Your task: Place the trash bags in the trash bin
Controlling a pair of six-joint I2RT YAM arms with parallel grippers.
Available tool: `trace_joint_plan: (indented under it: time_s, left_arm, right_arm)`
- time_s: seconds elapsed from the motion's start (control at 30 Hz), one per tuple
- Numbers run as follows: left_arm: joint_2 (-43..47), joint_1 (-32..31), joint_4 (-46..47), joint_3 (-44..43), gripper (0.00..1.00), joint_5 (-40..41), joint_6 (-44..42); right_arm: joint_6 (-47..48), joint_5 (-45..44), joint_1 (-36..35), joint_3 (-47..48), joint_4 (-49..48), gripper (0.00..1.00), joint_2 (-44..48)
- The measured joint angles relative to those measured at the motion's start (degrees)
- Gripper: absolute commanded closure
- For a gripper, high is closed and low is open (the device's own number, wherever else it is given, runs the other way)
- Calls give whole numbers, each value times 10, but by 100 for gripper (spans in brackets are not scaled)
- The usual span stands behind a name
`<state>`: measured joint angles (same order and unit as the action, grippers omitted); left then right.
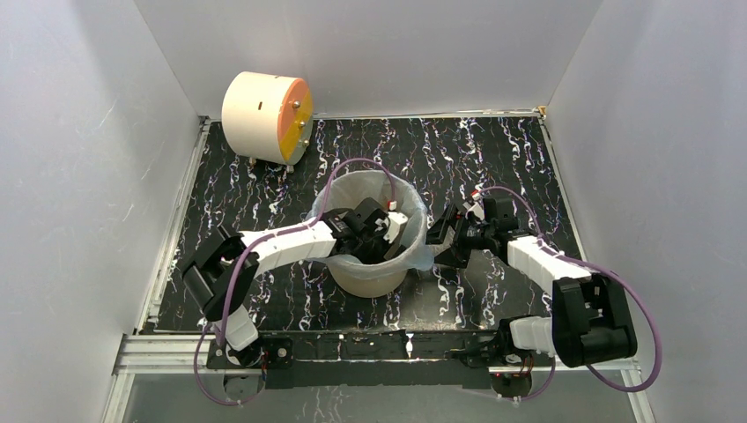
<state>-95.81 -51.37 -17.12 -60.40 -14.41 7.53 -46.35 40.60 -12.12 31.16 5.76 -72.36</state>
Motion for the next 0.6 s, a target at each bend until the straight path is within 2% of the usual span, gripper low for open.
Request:
trace_joint_plan:
  time_s: [0.3, 0.6]
  left_arm:
    - [-42, -1, 16, 3, 19, -15, -3]
    - [-34, -1, 21, 7, 16, -12, 2]
  right_arm:
    - [-10, 33, 1, -14, -44, 2, -26]
    - [-14, 43, 1, -24, -62, 5, -73]
